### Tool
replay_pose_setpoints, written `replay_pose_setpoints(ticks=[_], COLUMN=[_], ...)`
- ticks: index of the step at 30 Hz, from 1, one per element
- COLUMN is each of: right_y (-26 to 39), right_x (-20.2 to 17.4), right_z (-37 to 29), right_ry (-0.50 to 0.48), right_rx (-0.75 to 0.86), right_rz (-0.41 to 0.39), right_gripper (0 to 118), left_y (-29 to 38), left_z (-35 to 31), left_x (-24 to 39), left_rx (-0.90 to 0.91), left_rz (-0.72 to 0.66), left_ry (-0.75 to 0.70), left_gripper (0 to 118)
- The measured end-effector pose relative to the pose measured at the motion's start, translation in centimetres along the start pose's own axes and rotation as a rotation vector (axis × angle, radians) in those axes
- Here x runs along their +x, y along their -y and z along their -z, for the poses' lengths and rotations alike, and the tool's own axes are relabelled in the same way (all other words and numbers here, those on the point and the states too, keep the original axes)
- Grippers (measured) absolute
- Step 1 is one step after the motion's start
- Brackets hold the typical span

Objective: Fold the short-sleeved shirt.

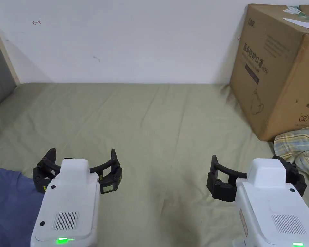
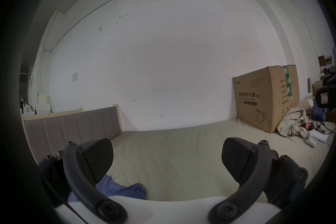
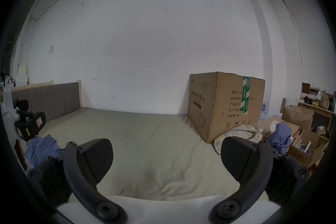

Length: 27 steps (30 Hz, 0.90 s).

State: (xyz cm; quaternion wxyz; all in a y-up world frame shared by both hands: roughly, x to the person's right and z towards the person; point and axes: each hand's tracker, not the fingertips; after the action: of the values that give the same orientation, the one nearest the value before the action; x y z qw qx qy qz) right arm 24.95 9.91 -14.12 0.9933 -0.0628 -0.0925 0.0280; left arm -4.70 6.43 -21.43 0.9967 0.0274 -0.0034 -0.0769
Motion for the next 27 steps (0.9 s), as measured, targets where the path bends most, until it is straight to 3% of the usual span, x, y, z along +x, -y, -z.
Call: replay_pose_setpoints(ticks=[7, 27], right_y=[-0.1, -0.3], right_x=[-0.3, -0.5], right_z=[0.0, 0.1], right_ry=[-0.008, -0.011], right_rx=[0.001, -0.014], right_rz=[-0.007, -0.012], right_gripper=[116, 116], left_y=[0.2, 0.0], left_z=[0.6, 0.3], left_x=[-1.3, -1.5], left_rx=[-0.038, -0.027], left_rz=[-0.088, -0.090], left_ry=[0.011, 0.013], left_gripper=[118, 118])
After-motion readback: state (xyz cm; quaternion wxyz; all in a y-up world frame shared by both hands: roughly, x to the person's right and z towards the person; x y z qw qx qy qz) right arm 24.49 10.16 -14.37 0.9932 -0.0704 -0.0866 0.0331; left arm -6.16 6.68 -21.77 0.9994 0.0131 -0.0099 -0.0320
